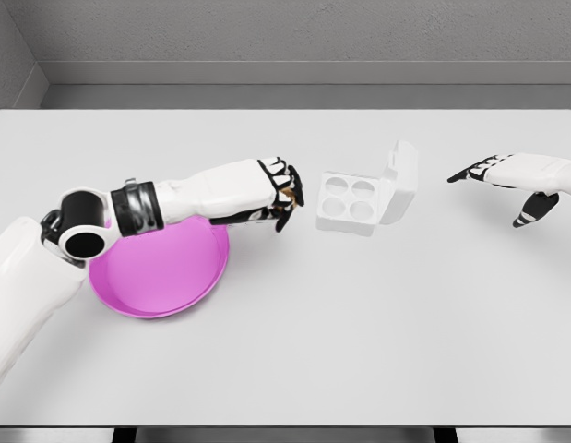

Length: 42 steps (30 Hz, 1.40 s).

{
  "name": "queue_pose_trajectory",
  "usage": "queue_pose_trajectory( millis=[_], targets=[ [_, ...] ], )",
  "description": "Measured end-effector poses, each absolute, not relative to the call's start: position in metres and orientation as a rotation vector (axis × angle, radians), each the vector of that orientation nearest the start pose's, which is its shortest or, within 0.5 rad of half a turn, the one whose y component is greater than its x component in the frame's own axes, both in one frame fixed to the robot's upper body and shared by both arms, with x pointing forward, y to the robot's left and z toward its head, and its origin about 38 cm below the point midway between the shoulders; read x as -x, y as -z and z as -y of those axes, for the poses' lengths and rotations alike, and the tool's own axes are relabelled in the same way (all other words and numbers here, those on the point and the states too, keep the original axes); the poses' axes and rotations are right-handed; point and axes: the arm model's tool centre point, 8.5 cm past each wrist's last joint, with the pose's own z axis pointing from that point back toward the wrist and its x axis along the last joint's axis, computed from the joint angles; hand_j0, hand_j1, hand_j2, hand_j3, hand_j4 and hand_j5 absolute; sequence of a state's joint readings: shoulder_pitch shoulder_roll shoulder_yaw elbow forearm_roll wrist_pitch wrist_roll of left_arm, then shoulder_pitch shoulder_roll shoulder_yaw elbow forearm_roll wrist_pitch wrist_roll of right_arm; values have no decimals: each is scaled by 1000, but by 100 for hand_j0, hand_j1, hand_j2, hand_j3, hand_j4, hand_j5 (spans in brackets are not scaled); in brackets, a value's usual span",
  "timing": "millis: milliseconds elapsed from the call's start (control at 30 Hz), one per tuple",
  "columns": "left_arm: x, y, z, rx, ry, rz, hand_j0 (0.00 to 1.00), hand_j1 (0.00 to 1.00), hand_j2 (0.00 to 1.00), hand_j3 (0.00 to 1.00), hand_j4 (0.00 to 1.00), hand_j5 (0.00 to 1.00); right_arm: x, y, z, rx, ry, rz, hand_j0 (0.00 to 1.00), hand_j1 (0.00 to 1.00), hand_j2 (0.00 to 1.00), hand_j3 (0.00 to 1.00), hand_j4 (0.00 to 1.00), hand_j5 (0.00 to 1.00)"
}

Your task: Pack egg into the box and close the box lid

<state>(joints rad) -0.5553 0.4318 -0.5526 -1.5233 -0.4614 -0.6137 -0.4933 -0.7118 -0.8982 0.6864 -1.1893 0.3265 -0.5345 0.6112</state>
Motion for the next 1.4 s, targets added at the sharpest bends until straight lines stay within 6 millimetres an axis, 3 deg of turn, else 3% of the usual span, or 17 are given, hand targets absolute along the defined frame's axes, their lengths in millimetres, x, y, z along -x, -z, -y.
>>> queue_pose_trajectory(
  millis=[567, 1100, 1233, 1400],
  targets=[
    [-433, -197, -127, 147, -2603, -2437, 25, 25, 25, 25, 25, 25, -454, -195, 397, 421, -1923, 1070, 100, 100, 100, 100, 100, 100],
    [-451, -201, -94, 119, -2611, -2421, 25, 25, 25, 25, 25, 25, -455, -195, 395, 420, -1922, 1077, 100, 100, 100, 100, 100, 100],
    [-453, -194, -90, 94, -2631, -2423, 25, 25, 25, 25, 25, 25, -455, -194, 396, 419, -1917, 1078, 100, 100, 100, 100, 100, 100],
    [-454, -196, -79, 68, -2616, -2425, 25, 25, 25, 25, 25, 25, -462, -204, 394, 437, -1910, 1100, 100, 100, 100, 100, 100, 100]
  ],
)
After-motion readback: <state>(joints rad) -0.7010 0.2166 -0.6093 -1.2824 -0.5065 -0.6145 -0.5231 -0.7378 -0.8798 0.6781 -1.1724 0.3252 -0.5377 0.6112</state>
